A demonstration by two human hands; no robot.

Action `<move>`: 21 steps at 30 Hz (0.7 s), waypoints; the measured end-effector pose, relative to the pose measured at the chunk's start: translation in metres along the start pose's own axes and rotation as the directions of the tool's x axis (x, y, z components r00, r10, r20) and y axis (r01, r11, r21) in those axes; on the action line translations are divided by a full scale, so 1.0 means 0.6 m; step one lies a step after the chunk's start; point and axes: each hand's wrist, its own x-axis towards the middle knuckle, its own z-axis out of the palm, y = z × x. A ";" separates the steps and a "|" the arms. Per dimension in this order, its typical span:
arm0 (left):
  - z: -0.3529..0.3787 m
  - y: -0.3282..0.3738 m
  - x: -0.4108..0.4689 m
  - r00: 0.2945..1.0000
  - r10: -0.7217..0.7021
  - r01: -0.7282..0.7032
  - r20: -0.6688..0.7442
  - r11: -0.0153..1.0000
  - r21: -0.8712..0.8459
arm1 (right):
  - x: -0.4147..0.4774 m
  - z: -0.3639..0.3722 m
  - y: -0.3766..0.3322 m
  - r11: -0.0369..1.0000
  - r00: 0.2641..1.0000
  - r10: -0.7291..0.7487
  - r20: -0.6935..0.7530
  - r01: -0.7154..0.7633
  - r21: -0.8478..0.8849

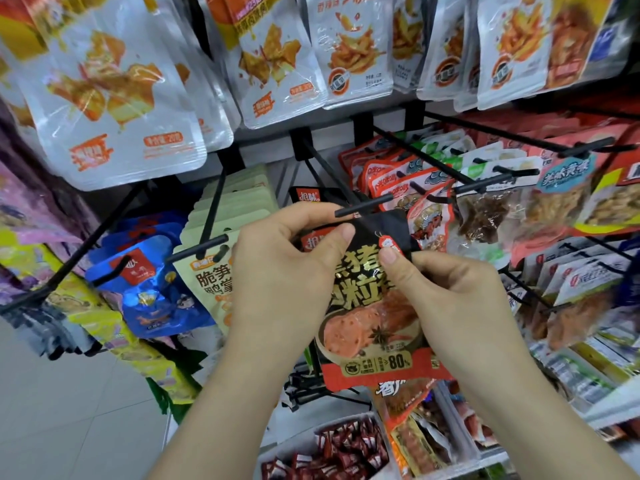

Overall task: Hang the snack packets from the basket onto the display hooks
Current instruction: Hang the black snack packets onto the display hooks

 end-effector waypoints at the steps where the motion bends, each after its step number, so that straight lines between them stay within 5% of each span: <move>1: 0.000 0.001 0.000 1.000 0.014 -0.014 0.000 1.000 0.020 | 0.000 0.000 -0.001 1.000 1.000 -0.001 -0.005 0.001 -0.003; 6: 0.000 0.006 0.000 0.987 0.159 -0.160 0.018 0.974 0.162 | 0.000 0.000 -0.002 1.000 1.000 0.002 -0.014 -0.002 0.013; 12: 0.009 -0.022 -0.001 0.899 0.436 -0.385 -0.036 0.828 0.408 | 0.001 0.005 -0.003 1.000 0.998 0.006 -0.067 -0.004 0.023; 21: 0.004 -0.041 0.021 0.844 0.533 -0.448 0.062 0.635 0.630 | -0.006 -0.007 -0.004 0.979 1.000 -0.023 0.021 0.026 -0.202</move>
